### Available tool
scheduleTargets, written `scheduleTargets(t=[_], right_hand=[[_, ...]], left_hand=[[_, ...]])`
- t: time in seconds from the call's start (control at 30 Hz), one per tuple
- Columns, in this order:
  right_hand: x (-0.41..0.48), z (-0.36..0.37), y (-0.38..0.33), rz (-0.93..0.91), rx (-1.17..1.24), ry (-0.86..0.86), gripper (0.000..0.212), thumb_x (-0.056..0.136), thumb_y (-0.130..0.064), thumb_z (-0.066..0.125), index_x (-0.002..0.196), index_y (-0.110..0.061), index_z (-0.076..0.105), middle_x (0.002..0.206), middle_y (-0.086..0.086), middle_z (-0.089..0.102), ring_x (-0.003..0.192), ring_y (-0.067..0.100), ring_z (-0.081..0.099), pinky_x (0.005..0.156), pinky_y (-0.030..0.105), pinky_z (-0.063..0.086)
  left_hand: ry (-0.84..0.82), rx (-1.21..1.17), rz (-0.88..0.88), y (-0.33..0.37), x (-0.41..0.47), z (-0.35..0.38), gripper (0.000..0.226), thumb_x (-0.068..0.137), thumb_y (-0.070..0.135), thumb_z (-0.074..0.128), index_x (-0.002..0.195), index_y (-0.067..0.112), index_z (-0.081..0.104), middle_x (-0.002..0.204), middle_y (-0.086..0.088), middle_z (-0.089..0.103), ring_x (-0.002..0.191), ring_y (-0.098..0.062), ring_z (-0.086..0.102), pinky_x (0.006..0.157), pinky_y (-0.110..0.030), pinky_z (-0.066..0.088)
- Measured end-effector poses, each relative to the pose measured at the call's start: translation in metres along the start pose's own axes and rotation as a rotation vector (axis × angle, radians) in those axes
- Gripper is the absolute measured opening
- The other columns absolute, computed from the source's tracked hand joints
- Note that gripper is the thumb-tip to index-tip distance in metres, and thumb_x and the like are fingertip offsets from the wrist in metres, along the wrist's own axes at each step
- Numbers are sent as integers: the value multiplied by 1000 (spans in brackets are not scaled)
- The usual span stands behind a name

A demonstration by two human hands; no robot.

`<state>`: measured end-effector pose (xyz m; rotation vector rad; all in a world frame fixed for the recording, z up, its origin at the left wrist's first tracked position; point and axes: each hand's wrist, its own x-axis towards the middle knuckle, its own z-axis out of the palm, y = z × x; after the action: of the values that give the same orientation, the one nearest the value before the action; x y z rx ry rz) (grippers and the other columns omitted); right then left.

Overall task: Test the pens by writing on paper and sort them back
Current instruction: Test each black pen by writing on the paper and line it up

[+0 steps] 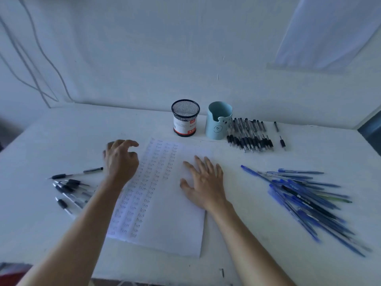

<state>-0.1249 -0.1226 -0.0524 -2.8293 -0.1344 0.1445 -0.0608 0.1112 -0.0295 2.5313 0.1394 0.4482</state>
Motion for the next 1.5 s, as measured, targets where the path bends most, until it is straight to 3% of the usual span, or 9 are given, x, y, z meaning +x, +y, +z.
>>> scheduleTargets(t=[0.17,0.43,0.63,0.77,1.07,1.17,1.3,1.4,1.5], right_hand=[[-3,3,0,-12,-41,44,83,75,-66,6,152,-41,26,166,-3,11,153,22,4,120,53,0],[-4,5,-1,-1,-42,71,88,72,-67,3,152,-41,27,166,-5,12,153,21,5,119,52,1],[-7,7,-1,-7,-34,157,76,74,-69,17,141,-45,45,158,-4,33,146,21,24,115,52,13],[-10,8,-1,-26,-18,245,69,76,-65,26,132,-38,56,145,1,46,137,24,37,111,51,21],[-7,12,3,-30,30,186,80,73,-69,22,141,-32,45,159,2,30,150,24,15,121,47,7],[-7,13,3,-34,26,195,75,76,-67,26,139,-32,45,159,3,31,149,24,17,121,47,10],[-8,10,3,-33,27,143,69,81,-64,32,143,-33,39,162,2,24,151,22,10,122,46,5],[-8,8,2,-32,19,143,79,75,-68,19,144,-33,38,162,2,24,150,23,12,122,47,5],[-7,9,2,-36,16,161,81,74,-68,19,143,-32,42,160,3,29,149,24,18,121,47,9]], left_hand=[[-254,408,-276,-25,-1,-35,64,76,16,58,139,17,48,140,-14,47,132,-34,33,105,-49,26],[-157,467,-322,-46,-8,-44,25,88,2,59,110,6,70,122,-18,60,116,-38,47,100,-49,35],[109,127,23,-42,-14,-35,17,98,19,60,114,11,57,111,-17,70,118,-41,53,96,-51,35],[172,-289,248,-12,-14,-35,12,104,22,47,114,20,44,84,-6,66,73,-30,65,70,-39,47],[-206,-1267,-359,49,-15,-30,50,100,38,35,57,14,41,48,4,15,43,-11,7,45,-20,8],[-302,-1465,-463,59,-18,-27,40,93,30,32,60,13,47,51,1,17,47,-14,3,45,-19,7],[-344,-1421,-433,62,-20,-14,18,99,22,48,105,17,65,78,1,56,45,-10,14,39,-20,13],[-280,-1373,-414,57,-21,1,43,96,-7,45,127,18,61,106,-2,65,44,-7,27,37,-18,23],[-276,-1496,-449,50,-22,10,32,104,20,43,132,20,59,122,-4,62,67,-14,56,57,-22,42]])
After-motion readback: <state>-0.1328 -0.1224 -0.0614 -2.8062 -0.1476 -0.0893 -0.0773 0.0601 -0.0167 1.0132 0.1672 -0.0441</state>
